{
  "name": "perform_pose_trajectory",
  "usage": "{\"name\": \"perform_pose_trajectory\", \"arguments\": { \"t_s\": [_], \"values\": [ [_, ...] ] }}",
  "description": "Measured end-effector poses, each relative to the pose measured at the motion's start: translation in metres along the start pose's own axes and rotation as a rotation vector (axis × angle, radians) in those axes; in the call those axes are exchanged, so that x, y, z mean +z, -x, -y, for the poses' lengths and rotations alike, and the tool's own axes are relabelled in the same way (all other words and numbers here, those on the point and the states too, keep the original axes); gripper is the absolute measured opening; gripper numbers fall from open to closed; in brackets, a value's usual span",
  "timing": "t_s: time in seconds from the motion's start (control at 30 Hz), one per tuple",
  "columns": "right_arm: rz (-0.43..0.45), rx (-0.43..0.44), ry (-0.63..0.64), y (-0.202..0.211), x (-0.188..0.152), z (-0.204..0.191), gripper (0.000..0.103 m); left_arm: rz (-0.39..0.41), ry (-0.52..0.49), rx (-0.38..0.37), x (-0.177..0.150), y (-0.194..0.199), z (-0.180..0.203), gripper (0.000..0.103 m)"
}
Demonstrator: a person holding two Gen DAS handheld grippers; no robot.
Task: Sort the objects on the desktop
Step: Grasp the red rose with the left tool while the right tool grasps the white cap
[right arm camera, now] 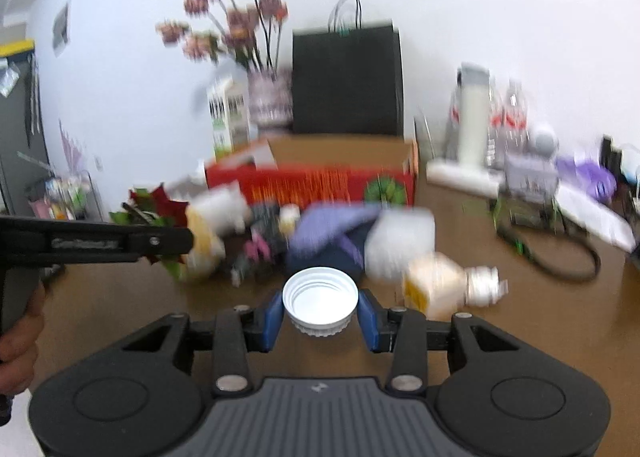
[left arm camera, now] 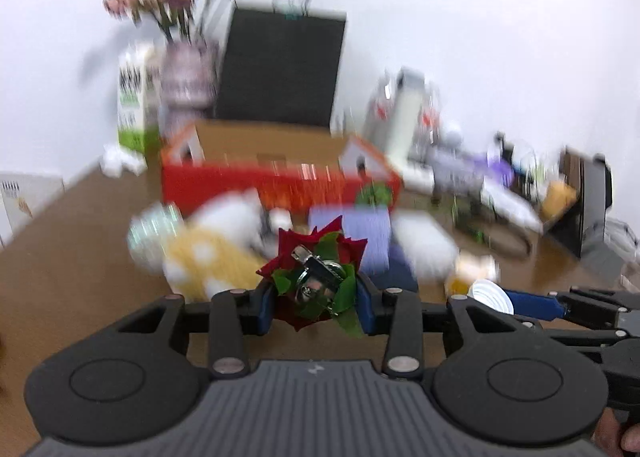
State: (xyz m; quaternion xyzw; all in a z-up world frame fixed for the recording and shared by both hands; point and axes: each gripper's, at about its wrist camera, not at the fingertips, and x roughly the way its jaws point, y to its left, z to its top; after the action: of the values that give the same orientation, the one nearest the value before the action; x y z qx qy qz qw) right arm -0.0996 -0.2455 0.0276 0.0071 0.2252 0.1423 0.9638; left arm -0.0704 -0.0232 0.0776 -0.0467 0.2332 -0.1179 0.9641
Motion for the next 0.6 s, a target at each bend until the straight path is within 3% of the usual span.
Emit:
{"name": "perform_pose_trajectory", "arguments": {
  "t_s": [0.13, 0.23, 0.4, 0.5, 0.6],
  "values": [
    [0.085, -0.029, 0.044, -0.007, 0.048, -0.001, 0.039, 0.075, 0.032, 0.039, 0.05, 0.0, -0.023, 0.04],
    [0.144, -0.013, 0.086, -0.015, 0.092, 0.002, 0.039, 0.119, -0.025, 0.059, 0.089, -0.001, -0.033, 0.041],
    [0.179, -0.003, 0.118, -0.045, 0.163, 0.014, 0.039, 0.125, -0.028, 0.058, 0.151, -0.023, -0.056, 0.041],
    [0.166, -0.027, 0.131, -0.076, 0.196, 0.019, 0.039, 0.111, -0.03, 0.073, 0.179, -0.052, -0.069, 0.041],
    [0.083, -0.016, 0.064, -0.126, 0.225, 0.032, 0.039, 0.043, 0.032, 0.055, 0.204, -0.1, -0.088, 0.041]
  ]
}}
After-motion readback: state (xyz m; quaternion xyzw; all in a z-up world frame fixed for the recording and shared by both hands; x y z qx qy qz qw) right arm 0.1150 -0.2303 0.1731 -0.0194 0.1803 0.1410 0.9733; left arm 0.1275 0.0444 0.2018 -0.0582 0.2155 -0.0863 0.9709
